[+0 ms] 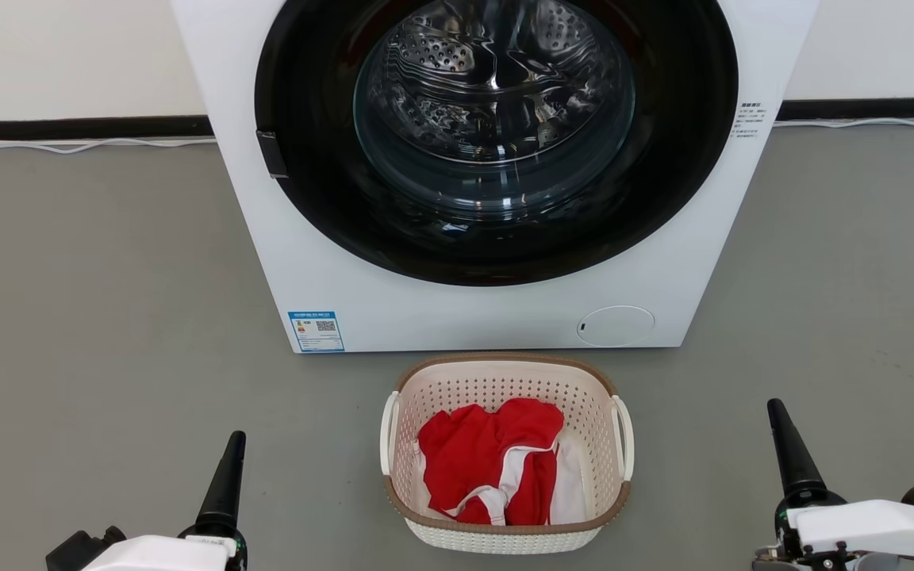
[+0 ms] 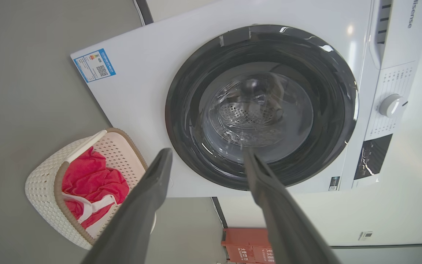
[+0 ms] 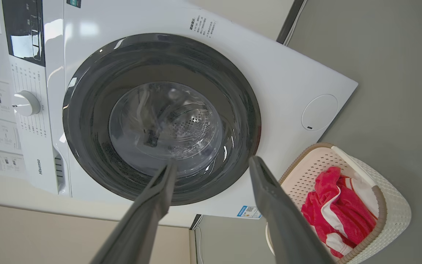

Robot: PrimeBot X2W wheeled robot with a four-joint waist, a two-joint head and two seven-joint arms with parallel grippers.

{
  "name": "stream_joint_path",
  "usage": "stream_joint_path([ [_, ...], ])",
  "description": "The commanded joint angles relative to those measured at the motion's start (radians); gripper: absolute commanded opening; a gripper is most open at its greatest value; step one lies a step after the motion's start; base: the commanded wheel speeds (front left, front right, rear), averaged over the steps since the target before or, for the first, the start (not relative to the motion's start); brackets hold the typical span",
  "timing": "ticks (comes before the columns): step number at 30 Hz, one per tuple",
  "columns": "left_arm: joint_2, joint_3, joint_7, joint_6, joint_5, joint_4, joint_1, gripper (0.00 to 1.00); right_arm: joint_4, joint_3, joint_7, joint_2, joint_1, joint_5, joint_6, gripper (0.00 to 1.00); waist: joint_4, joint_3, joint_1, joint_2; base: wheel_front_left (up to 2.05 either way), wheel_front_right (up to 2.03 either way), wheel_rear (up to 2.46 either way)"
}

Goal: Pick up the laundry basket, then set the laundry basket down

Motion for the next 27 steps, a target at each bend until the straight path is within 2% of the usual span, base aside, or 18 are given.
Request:
stream_joint_path([
  [1,0.008,0.004,-0.013,0.007,0.047,-0.026,-0.026,1.0,-0.041,0.013,-0.016,-0.015,-0.01,-0.064,0.003,1.0,0.001,-0.001,-0.0001,0.0,0.0,0.0,0.0],
  [27,0.011,-0.014,-0.086,0.022,0.448,-0.031,-0.013,1.0,-0.057,0.036,-0.09,-0.022,0.001,-0.478,0.004,1.0,0.014,-0.011,-0.0001,0.0,0.0,0.0,0.0],
])
